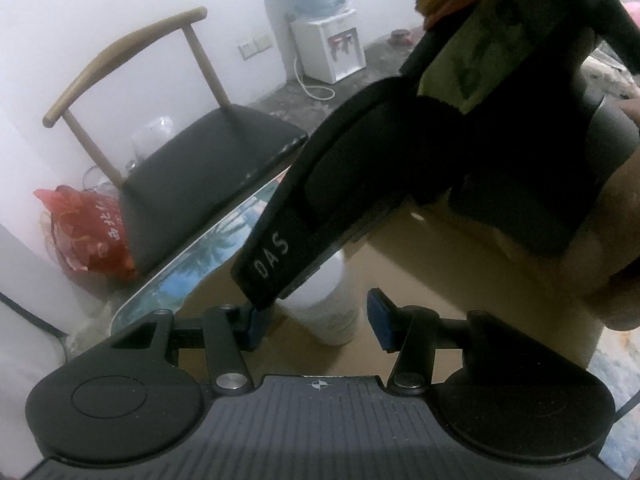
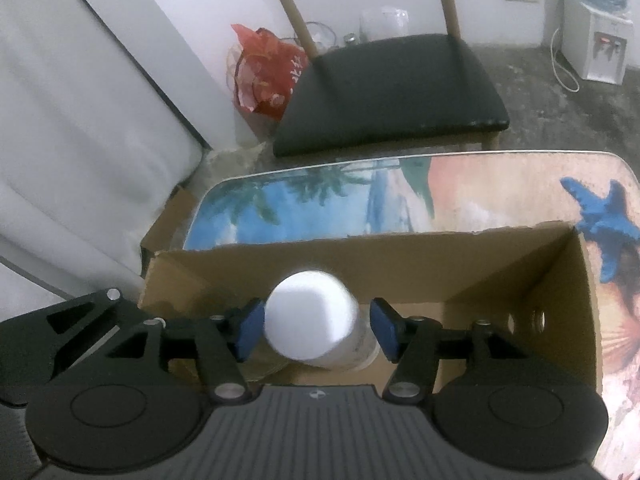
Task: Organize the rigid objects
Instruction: 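Grasp the white jar with the right tool and lower it into the box, then move the open right tool to the white square charger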
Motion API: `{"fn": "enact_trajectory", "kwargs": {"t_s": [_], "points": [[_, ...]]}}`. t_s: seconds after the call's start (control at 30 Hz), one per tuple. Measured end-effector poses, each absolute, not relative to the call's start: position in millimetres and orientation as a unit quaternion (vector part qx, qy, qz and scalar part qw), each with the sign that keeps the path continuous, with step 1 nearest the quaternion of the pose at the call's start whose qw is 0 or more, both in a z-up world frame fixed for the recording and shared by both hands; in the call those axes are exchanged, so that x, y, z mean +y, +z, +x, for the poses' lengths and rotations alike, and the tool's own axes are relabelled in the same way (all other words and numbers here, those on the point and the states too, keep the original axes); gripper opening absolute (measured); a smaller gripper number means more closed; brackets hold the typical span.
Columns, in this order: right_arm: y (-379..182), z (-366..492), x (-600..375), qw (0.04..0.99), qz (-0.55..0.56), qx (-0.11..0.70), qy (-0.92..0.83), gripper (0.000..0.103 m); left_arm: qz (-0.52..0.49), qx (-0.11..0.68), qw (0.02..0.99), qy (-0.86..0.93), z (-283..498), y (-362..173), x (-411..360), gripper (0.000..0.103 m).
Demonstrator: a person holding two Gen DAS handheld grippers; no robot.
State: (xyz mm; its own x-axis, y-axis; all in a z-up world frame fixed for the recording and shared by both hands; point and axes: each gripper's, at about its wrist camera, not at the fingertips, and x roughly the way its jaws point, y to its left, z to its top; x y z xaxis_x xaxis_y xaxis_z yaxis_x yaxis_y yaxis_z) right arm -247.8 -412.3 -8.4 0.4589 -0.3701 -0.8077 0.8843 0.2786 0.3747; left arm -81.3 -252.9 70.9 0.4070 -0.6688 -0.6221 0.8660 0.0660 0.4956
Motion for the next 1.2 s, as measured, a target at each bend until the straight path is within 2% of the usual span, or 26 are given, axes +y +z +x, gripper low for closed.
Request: {"fn": "enact_trajectory", "kwargs": {"t_s": [0.07,0.33,0.57,0.7,0.83,1.0,1.1,1.2], "points": [[-3,-250,-409,0.742,0.422,0.297,-0.429,0.074,0.424,0.119,0.723,-0.532,-79,74,-252,0.058],[33,-276,-384,0.733,0.439,0.246,-0.458,0.074,0.410,0.130,0.728,-0.534,-86,90,-229,0.064],[85,-311,-305,0.732,0.456,0.180,-0.474,0.074,0.329,0.186,0.742,-0.554,-87,127,-171,0.068],[88,-318,-253,0.713,0.500,0.151,-0.467,0.073,0.299,0.211,0.749,-0.552,-92,139,-126,0.069],[65,-306,-205,0.682,0.563,0.130,-0.449,0.067,0.279,0.255,0.747,-0.547,-87,131,-95,0.069],[8,-275,-178,0.636,0.617,0.142,-0.440,0.059,0.299,0.311,0.724,-0.539,-98,86,-79,0.068],[-24,-260,-179,0.622,0.623,0.156,-0.448,0.047,0.324,0.313,0.718,-0.531,-103,61,-82,0.066],[-51,-251,-185,0.610,0.625,0.169,-0.456,0.042,0.333,0.335,0.711,-0.520,-96,39,-91,0.063]]}}
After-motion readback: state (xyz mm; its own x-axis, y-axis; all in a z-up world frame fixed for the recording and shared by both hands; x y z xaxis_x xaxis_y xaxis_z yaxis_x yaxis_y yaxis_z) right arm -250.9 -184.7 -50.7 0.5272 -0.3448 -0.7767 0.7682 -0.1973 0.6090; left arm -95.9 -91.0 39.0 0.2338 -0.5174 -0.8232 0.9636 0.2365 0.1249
